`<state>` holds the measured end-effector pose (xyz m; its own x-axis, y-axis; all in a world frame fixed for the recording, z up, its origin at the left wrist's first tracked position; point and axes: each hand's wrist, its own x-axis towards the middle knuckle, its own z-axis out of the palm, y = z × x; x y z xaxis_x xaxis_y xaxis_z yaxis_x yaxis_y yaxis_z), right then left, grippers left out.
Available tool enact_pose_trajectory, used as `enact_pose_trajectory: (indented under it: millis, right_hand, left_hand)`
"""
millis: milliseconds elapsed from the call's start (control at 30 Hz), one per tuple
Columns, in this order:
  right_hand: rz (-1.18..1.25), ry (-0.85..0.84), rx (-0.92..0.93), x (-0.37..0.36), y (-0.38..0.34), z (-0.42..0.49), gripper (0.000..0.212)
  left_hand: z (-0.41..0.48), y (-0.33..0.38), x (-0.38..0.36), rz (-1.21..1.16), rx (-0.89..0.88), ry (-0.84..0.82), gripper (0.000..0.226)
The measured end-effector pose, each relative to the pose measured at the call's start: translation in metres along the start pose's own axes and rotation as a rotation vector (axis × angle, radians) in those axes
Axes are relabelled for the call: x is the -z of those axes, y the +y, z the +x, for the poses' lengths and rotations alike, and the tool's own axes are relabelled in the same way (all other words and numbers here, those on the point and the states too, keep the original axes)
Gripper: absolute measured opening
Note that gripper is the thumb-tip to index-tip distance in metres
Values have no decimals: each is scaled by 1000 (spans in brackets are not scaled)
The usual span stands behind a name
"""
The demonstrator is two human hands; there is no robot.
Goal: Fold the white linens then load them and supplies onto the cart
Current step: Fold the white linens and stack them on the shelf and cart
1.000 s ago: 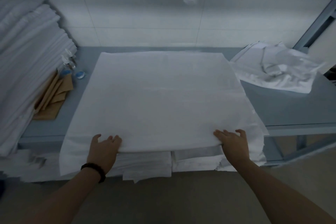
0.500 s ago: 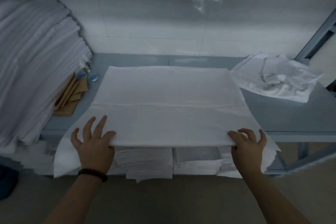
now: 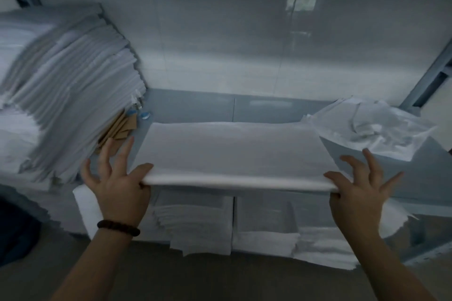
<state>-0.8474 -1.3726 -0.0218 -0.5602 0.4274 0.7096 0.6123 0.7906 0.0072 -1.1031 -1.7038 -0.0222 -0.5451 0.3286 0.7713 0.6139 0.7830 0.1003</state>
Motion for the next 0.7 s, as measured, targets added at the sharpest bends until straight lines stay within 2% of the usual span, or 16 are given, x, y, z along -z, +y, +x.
enact_pose_trajectory:
  millis: [100,167,233,367,433,533,700]
  right_hand:
    - [9,-20,25,10,5,13,41]
    - [19,-73,23,14,6,25,37]
    - [26,-149,14,15,7,38,32]
    - [-2,-360,-4,8,7,68,29]
    - [-69,-481,-7,-4,8,83,22]
    - [-120,-611,2,-29,10,107,10]
    - [-166,-732,31,-88,8,148,2]
  left_hand:
    - [6,5,13,26,6,-20,18]
    - [14,10,20,38,17,-90,22]
    - [27,12,24,49,15,-208,26]
    - [62,10,20,142,-33,-477,16]
    - [79,8,7,210,-61,-574,9]
    - [103,3,-25,270,-101,-682,11]
    - [138,-5,-96,391,-150,-813,20]
